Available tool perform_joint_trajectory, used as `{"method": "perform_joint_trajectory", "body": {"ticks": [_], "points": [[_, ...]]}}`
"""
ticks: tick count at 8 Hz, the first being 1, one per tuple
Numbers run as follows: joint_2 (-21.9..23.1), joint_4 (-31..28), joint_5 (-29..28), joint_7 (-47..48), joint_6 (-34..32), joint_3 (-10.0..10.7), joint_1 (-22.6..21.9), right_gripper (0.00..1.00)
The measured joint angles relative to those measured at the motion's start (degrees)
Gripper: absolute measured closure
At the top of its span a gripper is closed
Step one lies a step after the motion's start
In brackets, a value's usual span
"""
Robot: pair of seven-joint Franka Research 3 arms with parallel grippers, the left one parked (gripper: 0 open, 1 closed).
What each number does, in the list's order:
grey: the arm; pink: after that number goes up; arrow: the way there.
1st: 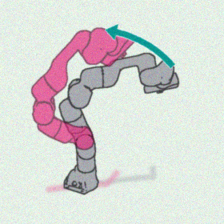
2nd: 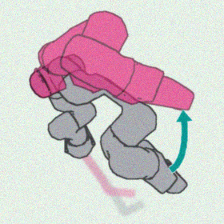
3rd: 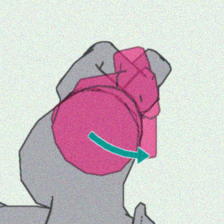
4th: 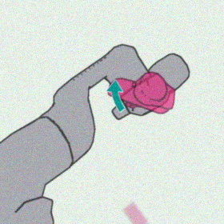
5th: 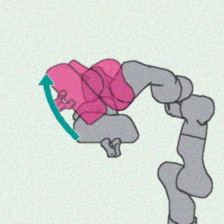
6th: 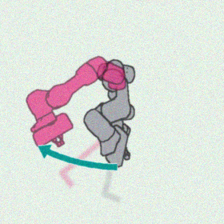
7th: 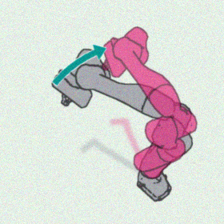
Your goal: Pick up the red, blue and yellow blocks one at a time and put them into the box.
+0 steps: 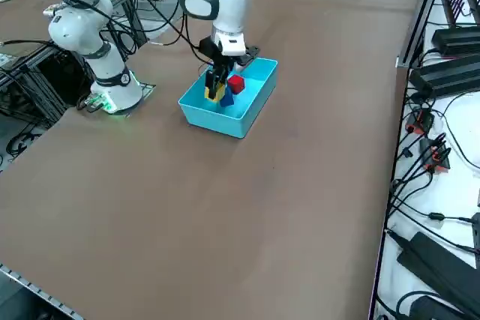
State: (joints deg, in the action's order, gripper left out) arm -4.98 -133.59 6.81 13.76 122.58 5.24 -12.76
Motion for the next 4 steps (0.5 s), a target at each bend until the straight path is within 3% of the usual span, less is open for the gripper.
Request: {"method": "perform_joint_trajectory", "body": {"ticks": [4], "points": [[0.0, -4.3, 0.0, -5.7, 5.9, 0.1, 0.3, 0.30]]}}
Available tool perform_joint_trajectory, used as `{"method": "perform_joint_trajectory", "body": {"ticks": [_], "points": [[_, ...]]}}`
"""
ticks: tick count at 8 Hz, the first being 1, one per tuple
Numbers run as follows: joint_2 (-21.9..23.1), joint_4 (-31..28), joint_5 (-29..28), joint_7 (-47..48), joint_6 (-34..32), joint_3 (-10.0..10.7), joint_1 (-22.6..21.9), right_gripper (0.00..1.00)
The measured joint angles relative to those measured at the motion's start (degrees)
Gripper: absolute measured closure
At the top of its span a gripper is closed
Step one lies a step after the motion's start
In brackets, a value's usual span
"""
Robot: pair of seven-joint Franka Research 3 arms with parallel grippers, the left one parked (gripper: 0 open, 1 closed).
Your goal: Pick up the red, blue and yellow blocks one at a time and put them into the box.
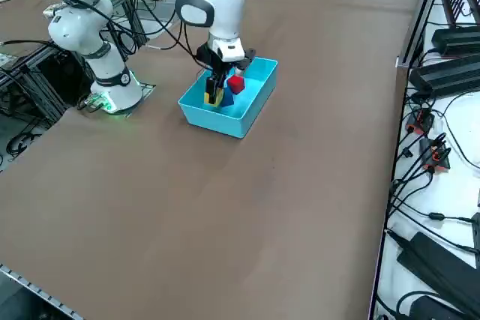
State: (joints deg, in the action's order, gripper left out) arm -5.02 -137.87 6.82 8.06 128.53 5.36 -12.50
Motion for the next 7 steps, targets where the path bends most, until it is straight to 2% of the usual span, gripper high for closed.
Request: {"method": "perform_joint_trajectory", "body": {"ticks": [5, 6, 7], "points": [[-1.8, -1.0, 0.0, -0.7, 1.0, 0.0, 0.4, 0.30], [-2.0, -1.0, 0.0, -0.7, 1.2, 0.0, 0.5, 0.28], [-2.1, -1.0, 0.0, -0.8, 1.3, 0.0, 0.6, 0.17]]}}
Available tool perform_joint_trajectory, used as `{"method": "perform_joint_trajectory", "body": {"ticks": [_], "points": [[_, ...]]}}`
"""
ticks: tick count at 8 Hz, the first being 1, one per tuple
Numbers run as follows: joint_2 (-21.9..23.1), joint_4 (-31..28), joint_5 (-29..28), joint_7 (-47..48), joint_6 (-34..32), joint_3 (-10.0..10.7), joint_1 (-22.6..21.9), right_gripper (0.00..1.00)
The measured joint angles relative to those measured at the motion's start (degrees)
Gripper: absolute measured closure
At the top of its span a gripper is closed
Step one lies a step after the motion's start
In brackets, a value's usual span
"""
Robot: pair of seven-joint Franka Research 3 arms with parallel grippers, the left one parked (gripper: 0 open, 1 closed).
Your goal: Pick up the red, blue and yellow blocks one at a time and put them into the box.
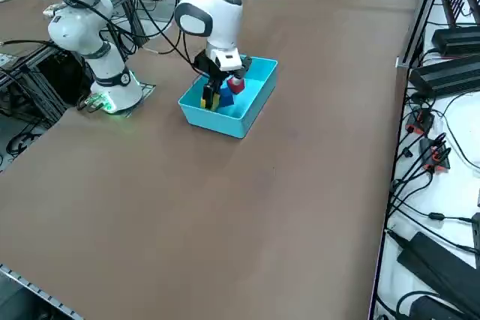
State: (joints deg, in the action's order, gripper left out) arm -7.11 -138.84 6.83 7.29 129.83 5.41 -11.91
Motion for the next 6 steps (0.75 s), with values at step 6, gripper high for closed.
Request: {"method": "perform_joint_trajectory", "body": {"ticks": [6], "points": [[3.9, 7.3, -0.5, -4.1, -5.9, 1.6, 1.3, 0.00]]}}
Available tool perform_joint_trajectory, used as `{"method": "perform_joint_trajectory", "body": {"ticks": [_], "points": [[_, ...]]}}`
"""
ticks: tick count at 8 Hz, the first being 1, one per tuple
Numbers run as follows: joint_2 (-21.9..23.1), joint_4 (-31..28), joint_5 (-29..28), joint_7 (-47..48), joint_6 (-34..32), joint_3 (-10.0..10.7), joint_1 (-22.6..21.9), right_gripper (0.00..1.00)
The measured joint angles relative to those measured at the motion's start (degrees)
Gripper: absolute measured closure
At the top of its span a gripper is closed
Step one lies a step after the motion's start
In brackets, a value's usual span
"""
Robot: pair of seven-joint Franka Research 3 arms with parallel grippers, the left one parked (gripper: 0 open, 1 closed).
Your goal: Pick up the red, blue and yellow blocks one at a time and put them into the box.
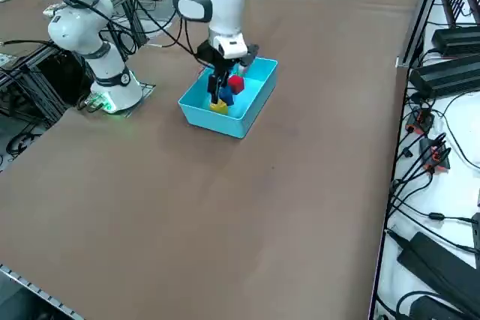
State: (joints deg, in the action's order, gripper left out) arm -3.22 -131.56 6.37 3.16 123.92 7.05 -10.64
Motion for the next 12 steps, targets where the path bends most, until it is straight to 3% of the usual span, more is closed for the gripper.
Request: {"method": "perform_joint_trajectory", "body": {"ticks": [6, 8, 10, 12], "points": [[1.6, 29.6, -3.4, -8.4, -27.0, 0.5, 4.5, 0.00], [1.7, 35.6, -4.4, -8.6, -29.9, 0.7, 5.8, 0.00], [1.5, 38.1, -8.1, -8.5, -30.1, 2.2, 6.6, 0.00], [1.8, 39.9, -10.8, -8.7, -30.2, 2.1, 8.6, 0.00]]}}
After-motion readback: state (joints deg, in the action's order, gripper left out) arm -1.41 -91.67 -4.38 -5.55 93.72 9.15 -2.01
